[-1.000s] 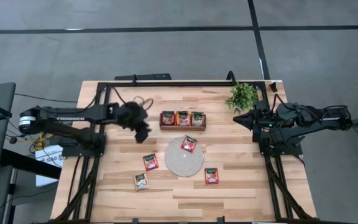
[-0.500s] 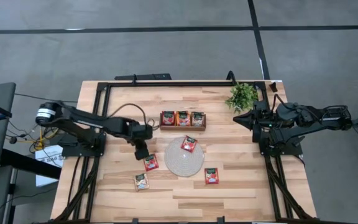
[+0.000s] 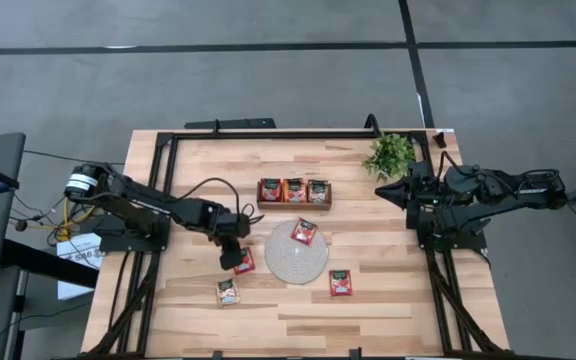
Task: Pick & Place Tea
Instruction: Put the red tea bag into the left section of the wooden organizer
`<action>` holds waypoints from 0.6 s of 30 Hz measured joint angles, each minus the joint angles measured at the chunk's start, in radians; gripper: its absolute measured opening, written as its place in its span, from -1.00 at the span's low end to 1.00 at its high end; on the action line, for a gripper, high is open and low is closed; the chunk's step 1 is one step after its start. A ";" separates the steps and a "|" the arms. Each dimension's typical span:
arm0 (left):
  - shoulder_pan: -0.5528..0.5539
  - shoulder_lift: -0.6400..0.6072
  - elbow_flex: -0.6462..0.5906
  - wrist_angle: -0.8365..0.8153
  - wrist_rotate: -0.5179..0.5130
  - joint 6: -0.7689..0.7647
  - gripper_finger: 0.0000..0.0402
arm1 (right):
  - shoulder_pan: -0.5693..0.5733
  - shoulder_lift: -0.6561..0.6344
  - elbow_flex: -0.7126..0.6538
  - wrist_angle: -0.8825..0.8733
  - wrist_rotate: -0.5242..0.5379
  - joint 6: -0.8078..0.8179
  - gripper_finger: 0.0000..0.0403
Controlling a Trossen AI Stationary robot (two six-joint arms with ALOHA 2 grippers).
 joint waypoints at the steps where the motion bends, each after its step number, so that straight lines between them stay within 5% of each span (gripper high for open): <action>1: -0.004 0.000 0.000 0.000 0.000 -0.008 -0.31 | 0.000 0.000 0.000 0.000 0.000 0.000 -0.92; 18: -0.046 0.135 0.012 -0.009 -0.013 -0.042 -0.31 | 0.000 0.000 0.000 0.000 0.000 0.000 -0.92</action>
